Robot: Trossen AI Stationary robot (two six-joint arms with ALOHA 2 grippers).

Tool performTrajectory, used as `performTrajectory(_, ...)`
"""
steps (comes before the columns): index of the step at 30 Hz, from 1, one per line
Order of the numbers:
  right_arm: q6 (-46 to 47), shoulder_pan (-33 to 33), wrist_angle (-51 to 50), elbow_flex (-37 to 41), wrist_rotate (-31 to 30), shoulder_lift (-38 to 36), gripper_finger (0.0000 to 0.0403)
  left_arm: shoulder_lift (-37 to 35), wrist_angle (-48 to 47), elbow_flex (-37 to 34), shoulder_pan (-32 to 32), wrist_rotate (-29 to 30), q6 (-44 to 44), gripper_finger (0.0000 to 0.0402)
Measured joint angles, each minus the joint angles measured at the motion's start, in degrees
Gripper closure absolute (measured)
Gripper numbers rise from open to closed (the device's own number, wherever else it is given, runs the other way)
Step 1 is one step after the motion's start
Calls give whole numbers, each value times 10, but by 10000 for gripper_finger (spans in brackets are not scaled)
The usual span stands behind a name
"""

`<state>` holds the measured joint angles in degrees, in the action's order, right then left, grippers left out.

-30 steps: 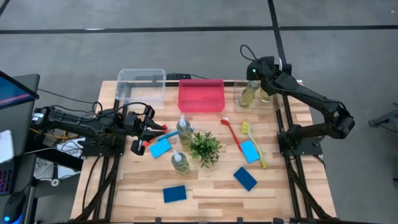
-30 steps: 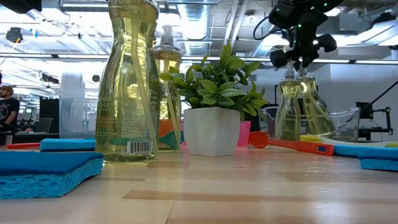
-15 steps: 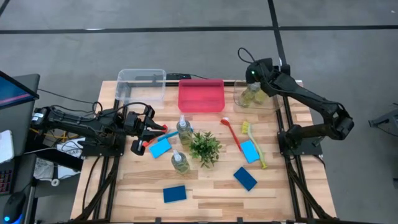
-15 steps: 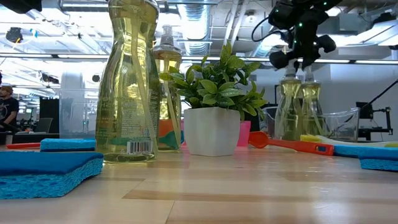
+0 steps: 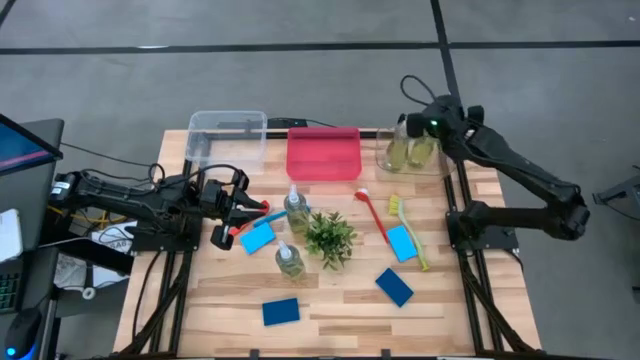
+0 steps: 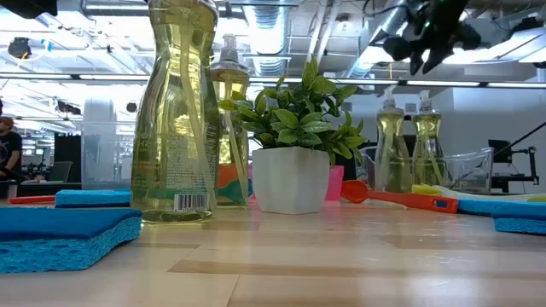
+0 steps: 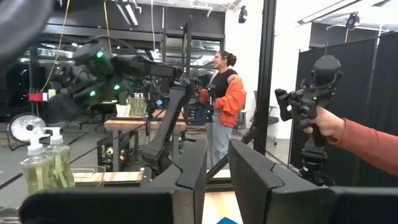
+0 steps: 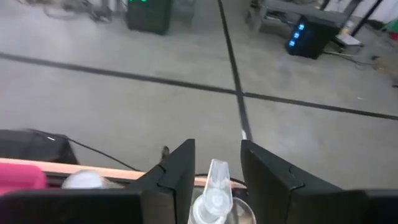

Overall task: Pick & Place Kitchen Sink Supplies
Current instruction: Put the green dishwashing liquid dispenser into the right transparent bin

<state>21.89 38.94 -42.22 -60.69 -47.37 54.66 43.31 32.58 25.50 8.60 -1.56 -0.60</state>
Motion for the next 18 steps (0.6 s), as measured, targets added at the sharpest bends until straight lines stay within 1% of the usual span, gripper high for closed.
performTrajectory(4, -19, -37, 0, 0, 4, -41, 280, 0, -7, 0, 0, -3, -21, 334)
performTrajectory(7, -44, -78, 1, 0, 22, -69, 280, 4, -18, 0, 0, -22, -23, 334)
performTrajectory(14, -60, -204, 2, 0, 95, -124, 281, 9, -92, 0, 0, -58, -31, 334)
performTrajectory(16, -60, -247, 3, 0, 101, -135, 282, 15, -116, 0, 0, -75, -31, 334)
performTrajectory(18, -60, -292, 4, 0, 100, -140, 281, 29, -120, 0, 0, -107, -31, 334)
